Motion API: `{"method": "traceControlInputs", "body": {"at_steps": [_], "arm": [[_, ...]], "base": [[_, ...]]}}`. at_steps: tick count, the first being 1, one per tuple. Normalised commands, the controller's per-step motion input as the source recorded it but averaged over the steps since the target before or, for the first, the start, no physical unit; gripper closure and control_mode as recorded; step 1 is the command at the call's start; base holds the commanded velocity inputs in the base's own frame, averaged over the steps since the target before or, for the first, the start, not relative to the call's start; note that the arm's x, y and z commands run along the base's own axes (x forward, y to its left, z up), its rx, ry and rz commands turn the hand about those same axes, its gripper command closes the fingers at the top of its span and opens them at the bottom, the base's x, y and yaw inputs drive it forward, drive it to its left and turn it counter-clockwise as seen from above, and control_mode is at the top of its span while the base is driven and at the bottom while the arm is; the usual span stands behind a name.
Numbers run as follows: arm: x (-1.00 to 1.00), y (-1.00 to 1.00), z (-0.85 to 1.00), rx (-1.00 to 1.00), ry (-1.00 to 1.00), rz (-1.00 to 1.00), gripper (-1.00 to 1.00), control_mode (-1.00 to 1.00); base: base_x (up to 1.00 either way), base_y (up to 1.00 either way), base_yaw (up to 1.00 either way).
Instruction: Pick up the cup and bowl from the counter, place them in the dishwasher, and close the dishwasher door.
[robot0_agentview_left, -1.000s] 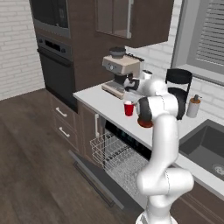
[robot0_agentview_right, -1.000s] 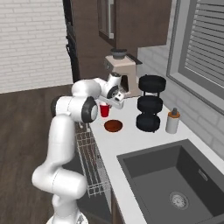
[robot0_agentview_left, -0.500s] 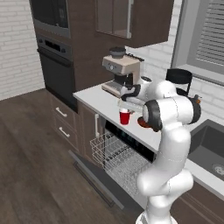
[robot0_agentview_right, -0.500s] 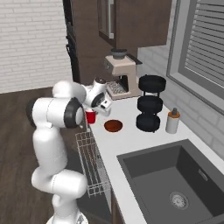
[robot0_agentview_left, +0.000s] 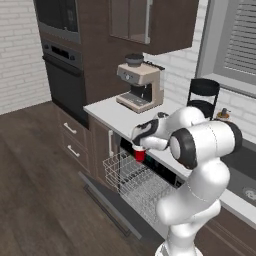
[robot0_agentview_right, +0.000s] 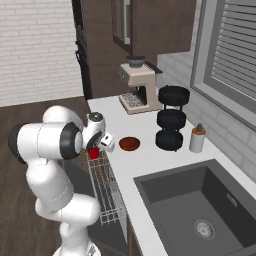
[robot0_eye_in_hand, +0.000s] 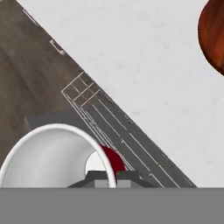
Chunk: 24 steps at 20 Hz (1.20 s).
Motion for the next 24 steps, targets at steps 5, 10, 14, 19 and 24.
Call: {"method": "traceControlInputs", "body": {"at_steps": [5, 10, 14, 19, 24], "arm": [[0.15, 0.75, -0.71, -0.04, -0.15, -0.08, 1.00, -1.00], [0.16, 0.57, -0.61, 0.09, -0.11, -0.22, 1.00, -1.00], [0.03, 0.18, -0.23, 0.01, 0.04, -0.37, 1.00, -1.00], [0.06, 0.01, -0.02, 0.05, 0.03, -0.16, 1.00, -1.00], [0.20, -0.05, 0.00, 0.00, 0.00, -0.02, 1.00, -1.00]], "base": [[0.00, 0.00, 0.00], [0.00, 0.00, 0.00], [0.00, 0.00, 0.00], [0.00, 0.00, 0.00], [0.00, 0.00, 0.00]]}}
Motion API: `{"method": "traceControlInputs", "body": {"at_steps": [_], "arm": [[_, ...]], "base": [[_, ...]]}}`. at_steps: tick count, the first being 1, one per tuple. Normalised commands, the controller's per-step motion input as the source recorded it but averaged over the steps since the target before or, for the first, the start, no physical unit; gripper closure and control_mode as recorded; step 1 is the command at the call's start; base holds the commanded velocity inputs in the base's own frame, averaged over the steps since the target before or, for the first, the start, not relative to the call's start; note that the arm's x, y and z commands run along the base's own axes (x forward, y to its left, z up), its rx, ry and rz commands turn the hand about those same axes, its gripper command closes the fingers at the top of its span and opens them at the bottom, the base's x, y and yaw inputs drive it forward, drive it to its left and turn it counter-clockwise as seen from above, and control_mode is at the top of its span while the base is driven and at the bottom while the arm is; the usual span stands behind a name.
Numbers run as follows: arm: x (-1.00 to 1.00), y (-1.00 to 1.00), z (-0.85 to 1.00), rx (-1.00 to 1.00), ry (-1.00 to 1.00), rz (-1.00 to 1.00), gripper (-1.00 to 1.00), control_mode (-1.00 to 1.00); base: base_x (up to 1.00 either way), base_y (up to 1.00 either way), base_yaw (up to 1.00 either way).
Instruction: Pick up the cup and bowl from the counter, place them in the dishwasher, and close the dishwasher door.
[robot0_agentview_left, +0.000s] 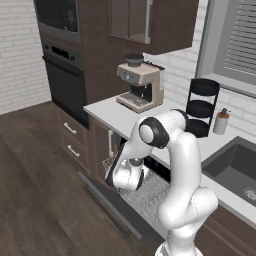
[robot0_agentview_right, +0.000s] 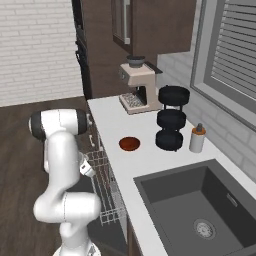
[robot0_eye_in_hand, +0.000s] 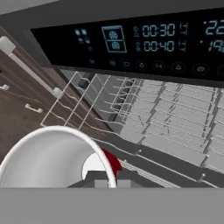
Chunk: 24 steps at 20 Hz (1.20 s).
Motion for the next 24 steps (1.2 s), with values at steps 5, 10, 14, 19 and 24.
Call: {"method": "traceControlInputs", "body": {"at_steps": [5, 10, 14, 19, 24], "arm": [[0.47, -0.16, -0.06, 0.00, 0.01, 0.00, 1.00, -1.00], [0.35, 0.00, -0.33, -0.01, 0.00, 0.00, 1.00, -1.00], [0.30, 0.02, -0.40, -0.01, 0.00, 0.00, 1.00, -1.00], [0.45, 0.22, -0.67, -0.07, 0.00, -0.04, 1.00, -1.00], [0.29, 0.02, -0.38, -0.02, 0.00, -0.08, 1.00, -1.00]], "base": [[0.00, 0.00, 0.00], [0.00, 0.00, 0.00], [0.00, 0.00, 0.00], [0.00, 0.00, 0.00], [0.00, 0.00, 0.00]]}}
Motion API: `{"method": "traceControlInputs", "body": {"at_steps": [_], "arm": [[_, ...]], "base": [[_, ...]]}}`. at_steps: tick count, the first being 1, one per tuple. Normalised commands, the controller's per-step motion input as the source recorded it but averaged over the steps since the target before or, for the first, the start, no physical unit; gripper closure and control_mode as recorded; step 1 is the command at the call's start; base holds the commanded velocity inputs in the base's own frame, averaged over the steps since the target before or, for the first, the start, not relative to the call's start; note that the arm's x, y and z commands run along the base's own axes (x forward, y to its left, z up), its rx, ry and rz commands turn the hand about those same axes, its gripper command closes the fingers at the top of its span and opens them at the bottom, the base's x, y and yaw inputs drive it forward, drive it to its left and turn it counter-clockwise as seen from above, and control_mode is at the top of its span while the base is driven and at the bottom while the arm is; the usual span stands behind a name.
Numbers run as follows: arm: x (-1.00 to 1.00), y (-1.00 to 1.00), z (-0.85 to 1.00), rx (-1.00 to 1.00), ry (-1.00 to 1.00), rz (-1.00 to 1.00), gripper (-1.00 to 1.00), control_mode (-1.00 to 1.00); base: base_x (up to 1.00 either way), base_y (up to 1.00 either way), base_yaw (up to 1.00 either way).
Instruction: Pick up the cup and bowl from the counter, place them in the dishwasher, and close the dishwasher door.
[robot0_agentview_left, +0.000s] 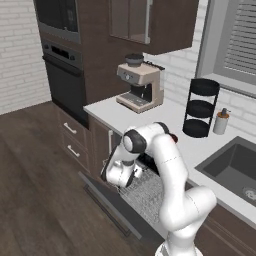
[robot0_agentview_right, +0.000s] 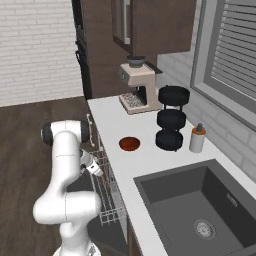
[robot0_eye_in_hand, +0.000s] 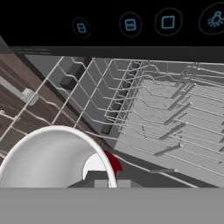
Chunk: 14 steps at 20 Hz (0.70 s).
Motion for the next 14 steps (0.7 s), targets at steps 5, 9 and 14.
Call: {"method": "traceControlInputs", "body": {"at_steps": [5, 9, 14], "arm": [[0.32, 0.00, -0.37, -0.01, 0.00, -0.09, 1.00, -1.00], [0.26, -0.03, -0.20, 0.00, 0.03, -0.01, 1.00, -1.00], [0.34, 0.00, -0.37, -0.01, 0.08, 0.00, 1.00, -1.00]], "base": [[0.00, 0.00, 0.00], [0.00, 0.00, 0.00], [0.00, 0.00, 0.00]]}}
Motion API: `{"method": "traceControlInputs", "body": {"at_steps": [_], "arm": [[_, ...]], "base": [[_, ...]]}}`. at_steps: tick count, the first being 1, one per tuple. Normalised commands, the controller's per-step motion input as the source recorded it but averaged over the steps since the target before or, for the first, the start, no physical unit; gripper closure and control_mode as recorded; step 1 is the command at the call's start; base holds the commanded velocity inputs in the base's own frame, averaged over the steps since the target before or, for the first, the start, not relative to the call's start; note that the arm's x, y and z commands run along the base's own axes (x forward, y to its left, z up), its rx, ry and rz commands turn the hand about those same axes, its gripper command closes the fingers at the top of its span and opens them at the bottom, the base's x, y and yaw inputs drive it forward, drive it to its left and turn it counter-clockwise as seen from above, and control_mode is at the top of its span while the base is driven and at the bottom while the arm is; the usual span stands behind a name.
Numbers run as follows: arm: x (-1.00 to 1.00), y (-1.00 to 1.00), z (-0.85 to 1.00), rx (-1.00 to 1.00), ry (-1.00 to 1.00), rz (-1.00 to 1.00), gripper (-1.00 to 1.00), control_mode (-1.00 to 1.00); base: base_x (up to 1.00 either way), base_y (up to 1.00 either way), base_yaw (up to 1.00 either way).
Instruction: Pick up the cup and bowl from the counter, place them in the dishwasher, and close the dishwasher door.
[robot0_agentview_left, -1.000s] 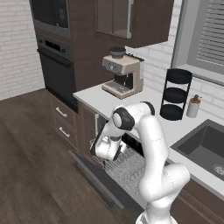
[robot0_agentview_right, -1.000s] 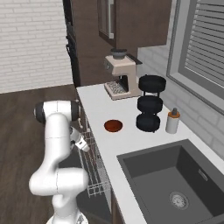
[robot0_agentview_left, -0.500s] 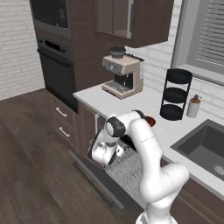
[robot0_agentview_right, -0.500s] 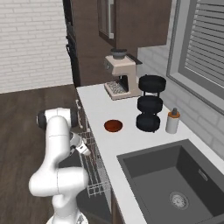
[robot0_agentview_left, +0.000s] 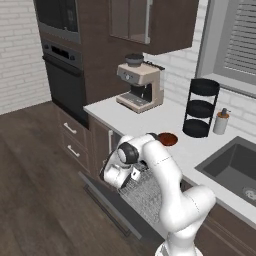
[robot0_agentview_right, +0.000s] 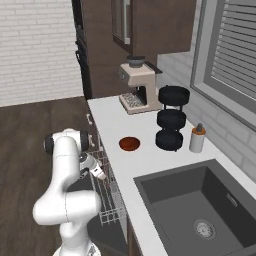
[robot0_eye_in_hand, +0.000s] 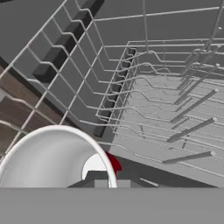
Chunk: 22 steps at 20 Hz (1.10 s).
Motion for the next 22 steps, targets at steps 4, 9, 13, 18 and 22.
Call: {"method": "traceControlInputs", "body": {"at_steps": [4, 9, 13, 18, 22], "arm": [[0.38, 0.00, -0.37, 0.00, 0.06, 0.00, 1.00, -1.00], [0.23, 0.00, -0.41, 0.00, 0.01, 0.00, 1.00, -1.00], [0.23, 0.00, -0.42, 0.00, 0.00, 0.00, 1.00, -1.00], [0.09, 0.03, -0.41, -0.02, 0.03, 0.00, -1.00, -1.00], [-0.26, 0.29, -0.29, -0.02, 0.17, 0.00, -1.00, -1.00]], "base": [[0.00, 0.00, 0.00], [0.00, 0.00, 0.00], [0.00, 0.00, 0.00], [0.00, 0.00, 0.00], [0.00, 0.00, 0.00]]}}
